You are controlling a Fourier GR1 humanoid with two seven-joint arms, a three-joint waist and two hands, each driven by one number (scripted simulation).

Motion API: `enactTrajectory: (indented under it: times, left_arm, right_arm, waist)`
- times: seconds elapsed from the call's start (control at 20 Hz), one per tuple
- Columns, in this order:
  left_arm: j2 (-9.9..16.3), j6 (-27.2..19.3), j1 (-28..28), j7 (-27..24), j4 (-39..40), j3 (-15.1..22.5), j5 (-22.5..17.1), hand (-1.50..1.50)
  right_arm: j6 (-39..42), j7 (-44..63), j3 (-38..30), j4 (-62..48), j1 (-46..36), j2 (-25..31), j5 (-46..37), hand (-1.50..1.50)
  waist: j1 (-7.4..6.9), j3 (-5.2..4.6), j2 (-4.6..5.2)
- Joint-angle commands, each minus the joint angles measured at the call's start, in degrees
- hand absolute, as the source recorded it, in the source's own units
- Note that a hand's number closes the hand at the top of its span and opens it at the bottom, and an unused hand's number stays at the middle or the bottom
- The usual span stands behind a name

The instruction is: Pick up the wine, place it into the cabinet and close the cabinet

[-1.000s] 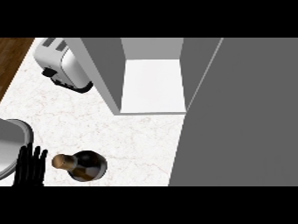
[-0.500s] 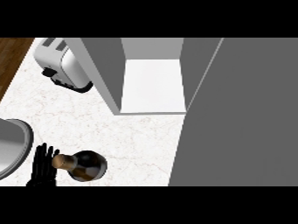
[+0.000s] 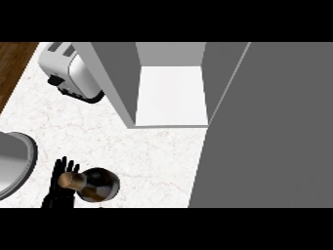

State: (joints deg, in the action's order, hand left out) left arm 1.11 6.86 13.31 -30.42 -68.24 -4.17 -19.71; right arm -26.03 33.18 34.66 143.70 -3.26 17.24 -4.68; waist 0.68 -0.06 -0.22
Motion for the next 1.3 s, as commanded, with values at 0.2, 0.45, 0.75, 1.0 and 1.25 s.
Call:
enactTrajectory:
  times: [0.2, 0.45, 0.75, 1.0, 1.25]
  left_arm:
    - [-1.07, -0.22, -4.73, -3.37, 6.5, 0.66, 0.67, -1.5]
    - [-0.97, 0.07, -4.81, -4.99, 4.65, -0.36, -2.87, -1.5]
    - [-1.1, 0.95, -5.25, -11.79, 11.0, 1.27, -2.92, 1.5]
    - [0.56, -2.67, -8.81, -14.54, 13.28, 1.03, -2.08, 1.5]
    - [4.87, 0.41, -11.57, -14.45, 14.44, 3.44, 1.92, 1.5]
  right_arm:
    - [-0.5, 9.94, 0.56, 12.66, -1.73, 2.55, -5.97, -1.5]
    - [0.21, 7.14, -3.58, 11.82, -0.78, 4.22, -2.21, -1.5]
    - [-1.65, 2.7, 1.63, 10.84, 3.53, 3.24, -5.81, -1.5]
    - [-1.23, 4.58, 1.25, 14.87, 5.02, 6.47, -4.0, -1.5]
    - [-2.23, 0.61, 1.39, 9.63, 2.86, 4.97, -2.92, -1.5]
  waist:
    - [0.14, -0.06, -0.06]
    - [-0.27, 0.05, -0.01]
    - [-0.08, 0.04, 0.0]
    - [0.49, 0.01, -0.08]
    - [0.44, 0.0, 0.03]
